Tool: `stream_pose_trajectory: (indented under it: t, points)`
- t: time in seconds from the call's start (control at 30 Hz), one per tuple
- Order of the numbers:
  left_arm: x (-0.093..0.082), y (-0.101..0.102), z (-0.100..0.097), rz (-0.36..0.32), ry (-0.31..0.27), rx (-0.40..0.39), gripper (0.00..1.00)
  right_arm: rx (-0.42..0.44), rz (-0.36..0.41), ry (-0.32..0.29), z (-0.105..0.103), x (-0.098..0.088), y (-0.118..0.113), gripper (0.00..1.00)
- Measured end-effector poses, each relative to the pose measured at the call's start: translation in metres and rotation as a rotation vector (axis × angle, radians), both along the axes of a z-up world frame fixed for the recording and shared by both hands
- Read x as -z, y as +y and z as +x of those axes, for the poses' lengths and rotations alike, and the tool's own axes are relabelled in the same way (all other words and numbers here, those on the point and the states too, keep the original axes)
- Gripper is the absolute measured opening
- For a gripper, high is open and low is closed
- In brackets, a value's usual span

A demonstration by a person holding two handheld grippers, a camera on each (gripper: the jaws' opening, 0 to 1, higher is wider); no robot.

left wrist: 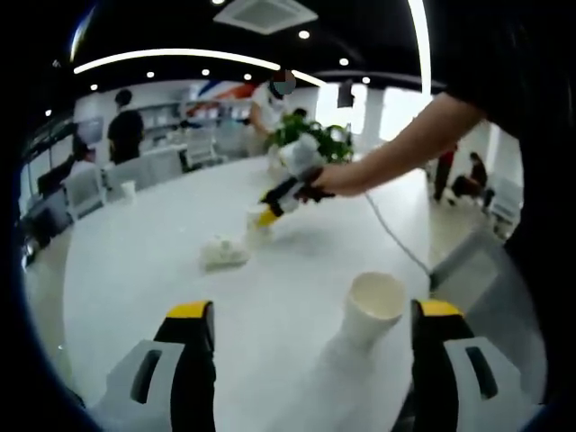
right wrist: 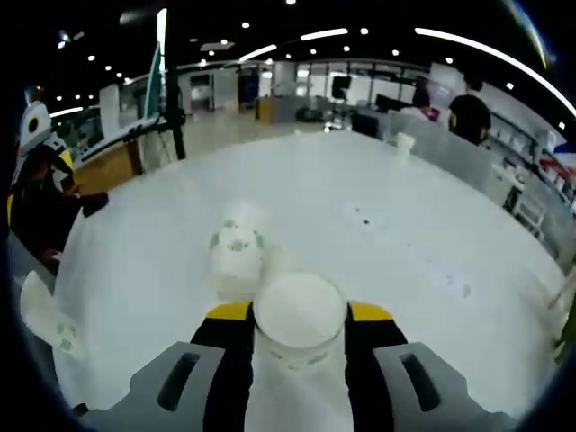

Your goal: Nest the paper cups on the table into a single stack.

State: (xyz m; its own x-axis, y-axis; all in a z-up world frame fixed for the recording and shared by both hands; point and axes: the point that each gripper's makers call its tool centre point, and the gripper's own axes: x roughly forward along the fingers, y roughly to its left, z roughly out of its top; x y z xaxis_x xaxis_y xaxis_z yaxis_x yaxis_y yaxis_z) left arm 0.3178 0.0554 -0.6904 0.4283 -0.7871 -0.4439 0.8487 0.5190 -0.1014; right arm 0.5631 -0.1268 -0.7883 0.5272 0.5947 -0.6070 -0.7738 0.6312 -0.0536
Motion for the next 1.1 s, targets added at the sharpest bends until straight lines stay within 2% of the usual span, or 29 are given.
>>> stream_pose_trajectory:
  t: [0.63, 1.1]
  points:
    - [-0.003, -0.007, 0.001, -0.005, -0.007, 0.017, 0.89, 0.029, 0.022, 0.01, -0.015, -0.01, -0.017, 0.35]
    - [-0.008, -0.012, 0.0, -0.004, -0.02, 0.029, 0.88, 0.033, 0.084, -0.017, -0.036, -0.041, -0.015, 0.35]
